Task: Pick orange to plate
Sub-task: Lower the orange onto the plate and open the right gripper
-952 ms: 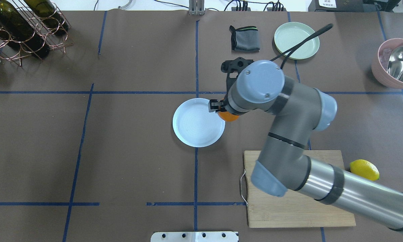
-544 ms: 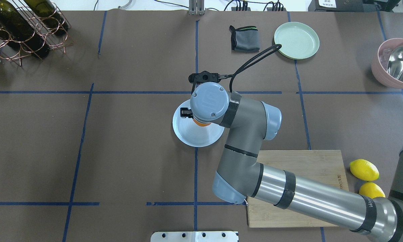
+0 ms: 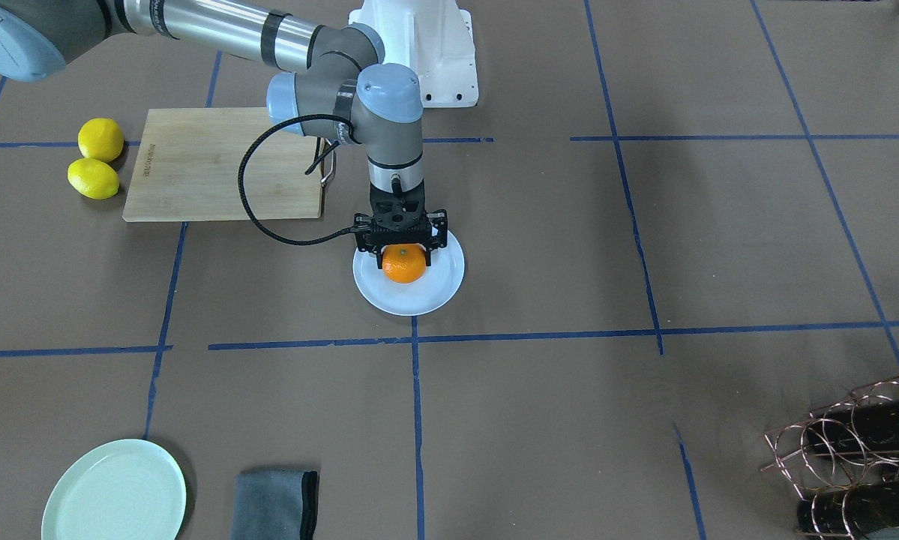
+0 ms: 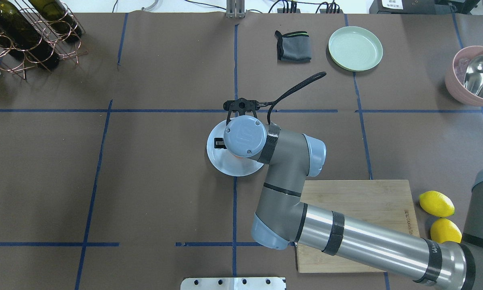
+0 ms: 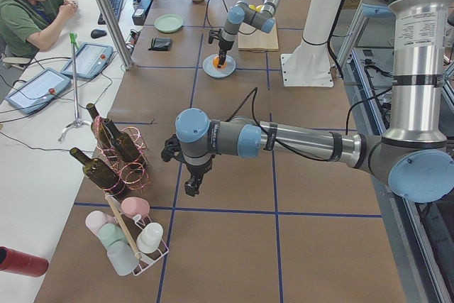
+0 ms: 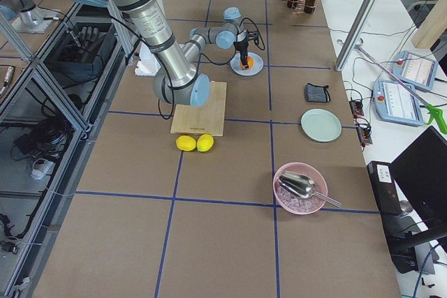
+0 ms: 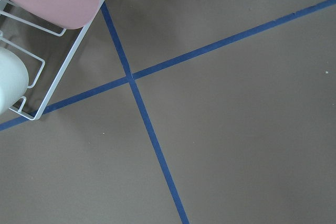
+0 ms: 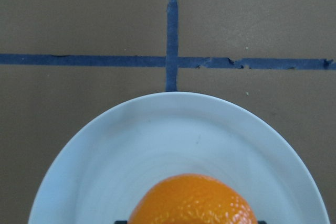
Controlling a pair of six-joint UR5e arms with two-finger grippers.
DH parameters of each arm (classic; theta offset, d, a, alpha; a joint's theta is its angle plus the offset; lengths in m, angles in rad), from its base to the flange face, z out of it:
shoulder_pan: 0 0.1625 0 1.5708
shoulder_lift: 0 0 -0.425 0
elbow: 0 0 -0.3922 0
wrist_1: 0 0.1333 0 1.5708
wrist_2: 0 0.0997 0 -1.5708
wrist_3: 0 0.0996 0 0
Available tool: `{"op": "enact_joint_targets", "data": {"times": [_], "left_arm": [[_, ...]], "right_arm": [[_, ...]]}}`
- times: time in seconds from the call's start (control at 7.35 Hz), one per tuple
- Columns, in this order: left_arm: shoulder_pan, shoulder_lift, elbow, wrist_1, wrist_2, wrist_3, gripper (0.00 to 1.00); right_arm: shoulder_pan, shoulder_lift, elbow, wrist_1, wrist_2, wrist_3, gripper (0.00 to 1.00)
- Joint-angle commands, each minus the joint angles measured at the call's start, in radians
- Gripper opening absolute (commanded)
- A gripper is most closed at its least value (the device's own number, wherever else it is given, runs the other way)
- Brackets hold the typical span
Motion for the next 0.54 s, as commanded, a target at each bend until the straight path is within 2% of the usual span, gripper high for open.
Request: {"op": "enact_joint_targets", "data": {"times": [0.0,0.14,0.27,0.41], "left_arm": [[0.0,0.001,0.002,0.0,0.0,0.0,1.0],[0.0,0.001,0.005,0.0,0.0,0.0,1.0],[0.0,0.001,0.011,0.0,0.0,0.002,1.0],[0.0,0.001,0.01,0.0,0.0,0.0,1.0]], "right_arm": [[0.001,0.005,0.016,0.001,0.0,0.0,1.0],[0.024,0.002,0.04,-0.007,0.016,-0.02,1.0],[0.068,0.0,0.066,-0.034,0.067,-0.047,1.0],[0.14,-0.016,0.094,-0.078,0.158,-0.137,1.0]]}}
